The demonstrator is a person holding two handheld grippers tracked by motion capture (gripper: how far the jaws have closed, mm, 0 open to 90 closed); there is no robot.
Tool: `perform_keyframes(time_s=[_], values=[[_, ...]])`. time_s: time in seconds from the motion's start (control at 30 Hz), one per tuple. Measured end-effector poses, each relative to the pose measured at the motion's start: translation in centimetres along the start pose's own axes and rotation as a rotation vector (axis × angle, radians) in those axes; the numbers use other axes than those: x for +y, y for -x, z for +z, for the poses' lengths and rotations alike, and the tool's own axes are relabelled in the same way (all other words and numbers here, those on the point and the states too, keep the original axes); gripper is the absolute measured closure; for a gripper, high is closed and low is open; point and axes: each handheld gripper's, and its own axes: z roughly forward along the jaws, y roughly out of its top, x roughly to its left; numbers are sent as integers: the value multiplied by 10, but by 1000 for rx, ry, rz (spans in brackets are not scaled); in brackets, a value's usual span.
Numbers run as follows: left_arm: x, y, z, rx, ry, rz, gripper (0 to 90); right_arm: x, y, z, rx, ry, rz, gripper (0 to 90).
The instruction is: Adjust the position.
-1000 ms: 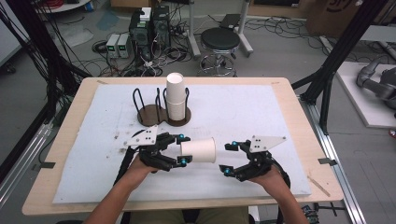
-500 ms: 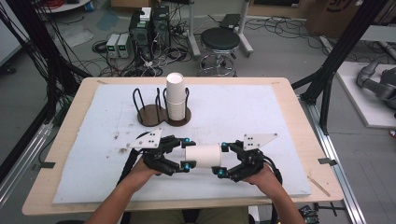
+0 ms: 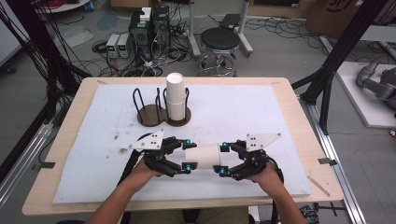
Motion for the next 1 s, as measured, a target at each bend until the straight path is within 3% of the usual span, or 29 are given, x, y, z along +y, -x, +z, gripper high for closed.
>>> perform_keyframes(time_s=[0.1, 0.17, 0.47, 0.63, 0.77, 1.0], values=[[2, 1, 2, 73, -38, -43, 188, 3, 0, 0, -9, -19, -12, 308], [4, 1, 0, 93, -63, -46, 152, 6, -1, 0, -17, -39, -25, 309], [20, 2, -11, 131, -184, 9, 150, 33, -2, 3, -76, -224, -107, 308], [23, 3, -11, 133, -256, 32, 150, 48, -3, 11, -84, -314, -158, 307], [23, 2, -13, 134, -284, 34, 152, 56, -3, 19, -80, -384, -188, 305], [20, 2, -9, 140, -377, 48, 162, 65, -6, 30, -92, -466, -221, 302]])
